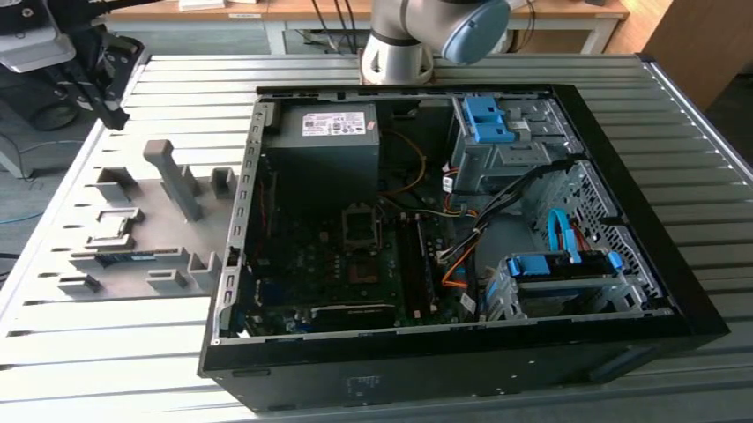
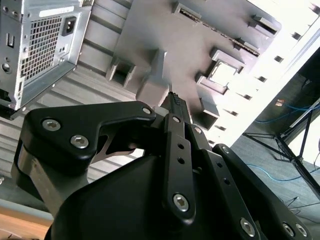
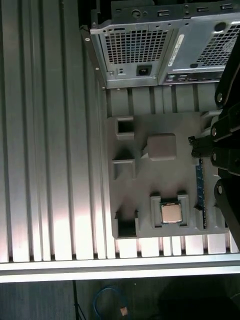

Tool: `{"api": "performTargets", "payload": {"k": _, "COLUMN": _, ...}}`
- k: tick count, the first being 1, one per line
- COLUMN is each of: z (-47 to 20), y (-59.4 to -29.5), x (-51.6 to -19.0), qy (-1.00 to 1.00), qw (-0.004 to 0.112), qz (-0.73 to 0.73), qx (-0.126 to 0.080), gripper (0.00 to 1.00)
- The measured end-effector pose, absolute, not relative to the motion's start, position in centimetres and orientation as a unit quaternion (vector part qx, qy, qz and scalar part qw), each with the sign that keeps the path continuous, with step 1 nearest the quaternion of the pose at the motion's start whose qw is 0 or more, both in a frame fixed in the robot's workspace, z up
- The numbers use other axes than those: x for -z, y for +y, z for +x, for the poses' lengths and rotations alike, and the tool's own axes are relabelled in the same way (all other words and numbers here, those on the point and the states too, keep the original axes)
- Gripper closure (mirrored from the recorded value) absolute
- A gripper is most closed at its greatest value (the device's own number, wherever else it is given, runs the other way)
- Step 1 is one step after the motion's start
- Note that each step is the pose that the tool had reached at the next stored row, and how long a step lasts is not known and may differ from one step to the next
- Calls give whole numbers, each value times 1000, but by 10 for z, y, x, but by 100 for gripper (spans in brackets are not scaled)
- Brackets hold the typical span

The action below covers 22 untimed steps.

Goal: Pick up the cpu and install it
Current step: 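Reach for the cpu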

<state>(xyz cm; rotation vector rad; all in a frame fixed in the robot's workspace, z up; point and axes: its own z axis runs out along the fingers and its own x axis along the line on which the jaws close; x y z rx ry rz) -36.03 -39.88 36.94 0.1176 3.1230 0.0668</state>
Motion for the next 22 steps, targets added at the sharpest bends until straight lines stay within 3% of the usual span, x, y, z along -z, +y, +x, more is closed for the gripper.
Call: {"api": "performTargets", "payload": {"k": 22, "z": -418, "y": -399, "x": -330, "qy": 1000, "qw": 7, "qz": 3, "qx": -22, "gripper": 90}}
